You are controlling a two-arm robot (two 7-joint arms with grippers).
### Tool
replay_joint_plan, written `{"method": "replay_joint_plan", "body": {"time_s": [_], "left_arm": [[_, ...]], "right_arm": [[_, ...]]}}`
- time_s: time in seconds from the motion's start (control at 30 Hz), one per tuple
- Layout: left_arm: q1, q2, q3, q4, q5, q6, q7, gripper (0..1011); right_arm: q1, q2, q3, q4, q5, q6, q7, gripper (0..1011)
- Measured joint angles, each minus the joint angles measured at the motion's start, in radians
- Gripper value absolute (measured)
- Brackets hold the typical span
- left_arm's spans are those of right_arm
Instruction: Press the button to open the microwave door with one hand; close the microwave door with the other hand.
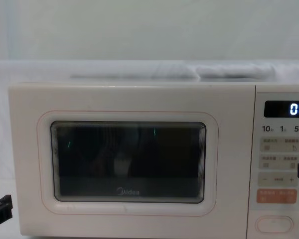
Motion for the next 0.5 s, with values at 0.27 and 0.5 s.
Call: {"method": "replay_joint_plan", "body": {"time_s": [0.27, 0.5], "left_arm": [[0.0, 0.0, 0.0, 0.0, 0.0, 0.0, 0.0, 1001], [0.0, 0.0, 0.0, 0.0, 0.0, 0.0, 0.0, 1001]], "right_arm": [[0.0, 0.0, 0.0, 0.0, 0.0, 0.0, 0.0, 1002], [0.0, 0.0, 0.0, 0.0, 0.0, 0.0, 0.0, 1002]]}}
